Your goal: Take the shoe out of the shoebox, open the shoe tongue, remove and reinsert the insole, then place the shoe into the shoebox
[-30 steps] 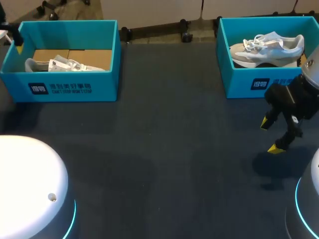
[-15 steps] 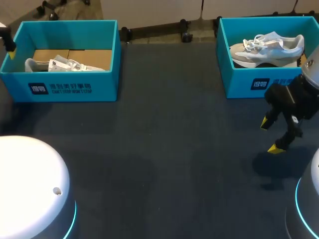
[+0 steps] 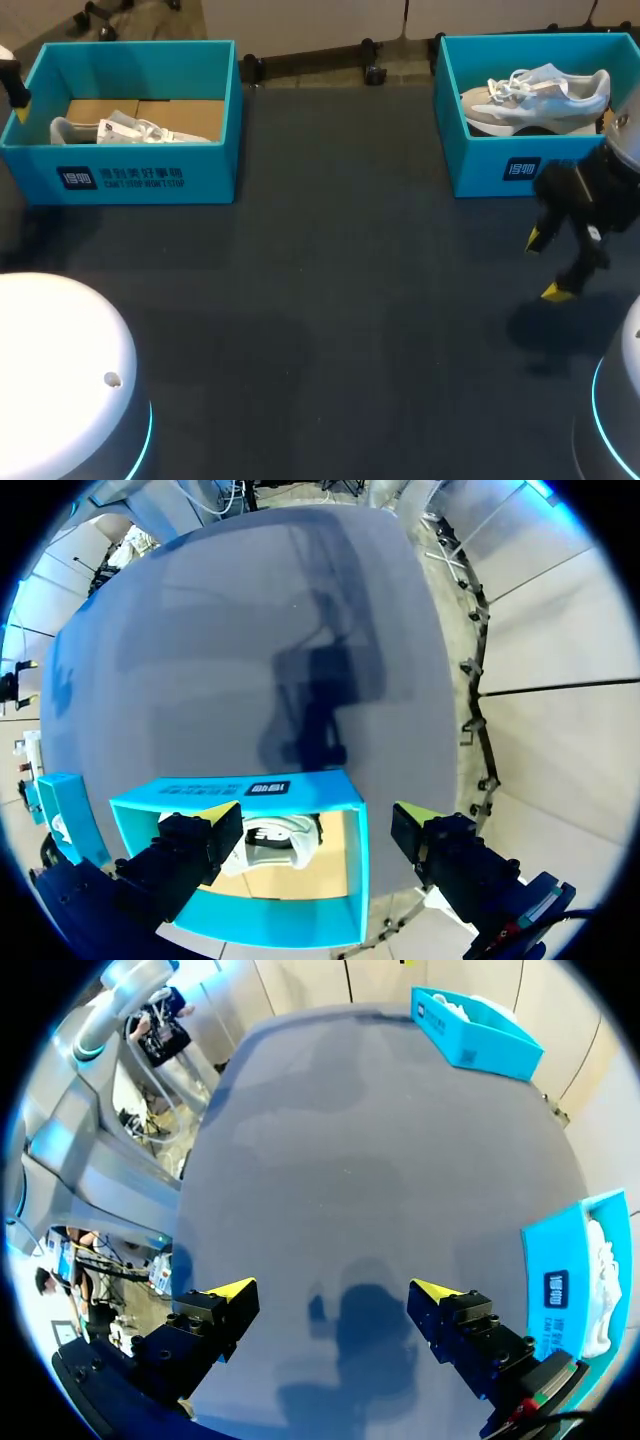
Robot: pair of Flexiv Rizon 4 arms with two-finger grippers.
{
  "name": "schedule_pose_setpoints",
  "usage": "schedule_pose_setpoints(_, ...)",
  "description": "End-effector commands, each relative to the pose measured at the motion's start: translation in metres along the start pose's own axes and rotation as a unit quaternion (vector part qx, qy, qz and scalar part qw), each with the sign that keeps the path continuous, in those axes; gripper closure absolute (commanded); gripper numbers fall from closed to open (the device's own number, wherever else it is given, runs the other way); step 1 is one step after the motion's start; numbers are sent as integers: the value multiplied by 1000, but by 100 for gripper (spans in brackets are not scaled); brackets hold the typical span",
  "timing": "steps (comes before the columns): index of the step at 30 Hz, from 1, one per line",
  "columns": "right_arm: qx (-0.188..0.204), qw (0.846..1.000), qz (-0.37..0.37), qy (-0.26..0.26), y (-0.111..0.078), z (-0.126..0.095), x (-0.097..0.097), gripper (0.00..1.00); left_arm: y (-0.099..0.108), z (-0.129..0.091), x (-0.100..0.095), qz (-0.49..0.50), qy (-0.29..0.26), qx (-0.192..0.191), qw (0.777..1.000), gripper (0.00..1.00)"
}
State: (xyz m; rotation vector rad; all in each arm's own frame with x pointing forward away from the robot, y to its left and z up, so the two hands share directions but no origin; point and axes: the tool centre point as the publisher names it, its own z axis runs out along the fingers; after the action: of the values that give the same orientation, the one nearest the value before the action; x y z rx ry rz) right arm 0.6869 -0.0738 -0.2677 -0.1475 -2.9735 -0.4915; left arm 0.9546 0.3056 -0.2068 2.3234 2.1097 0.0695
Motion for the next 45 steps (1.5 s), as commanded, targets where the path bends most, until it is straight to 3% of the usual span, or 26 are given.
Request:
schedule_pose_setpoints(1,31,998,44,29,4,-10,-25,0,0,0,0,1,1,0,1000,0)
schedule_pose_setpoints(6,106,980,168,15,-4,-20,-63,0,0,0,0,1,1,0,1000,0)
schedule_pose_setpoints(12,77,966,245,-32,-19,-42,-117,0,0,0,0,1,1,0,1000,0)
schedule_pose_setpoints(15,68,944,311,-81,-31,-59,-135,0,0,0,0,1,1,0,1000,0)
schedule_pose_setpoints(16,45,933,339,-109,-35,-67,-138,0,0,0,0,1,1,0,1000,0)
schedule_pose_setpoints(17,35,934,336,-119,-36,-74,-142,0,0,0,0,1,1,0,1000,0)
schedule_pose_setpoints(32,35,934,336,-119,-36,-74,-142,0,0,0,0,1,1,0,1000,0)
schedule_pose_setpoints(33,51,924,355,-131,-37,-75,-149,0,0,0,0,1,1,0,1000,0)
schedule_pose_setpoints(34,79,904,390,-154,-39,-81,-165,0,0,0,0,1,1,0,1000,0)
schedule_pose_setpoints(35,81,894,412,-155,-41,-85,-174,0,0,0,0,1,1,0,1000,0)
schedule_pose_setpoints(36,89,878,440,-167,-42,-90,-184,0,0,0,0,1,1,0,1000,0)
schedule_pose_setpoints(37,117,851,477,-185,-47,-96,-200,0,0,0,0,1,1,0,1000,0)
schedule_pose_setpoints(39,122,825,514,-199,-52,-106,-225,0,0,0,0,1,1,0,1000,0)
schedule_pose_setpoints(41,112,817,531,-197,-58,-115,-244,0,0,0,0,1,1,0,1000,0)
schedule_pose_setpoints(43,120,793,562,-202,-64,-121,-262,0,0,0,0,1,1,0,1000,0)
schedule_pose_setpoints(44,115,790,568,-199,-67,-124,-271,0,0,0,0,1,1,0,1000,0)
schedule_pose_setpoints(45,126,771,589,-207,-70,-128,-280,0,0,0,0,1,1,0,1000,0)
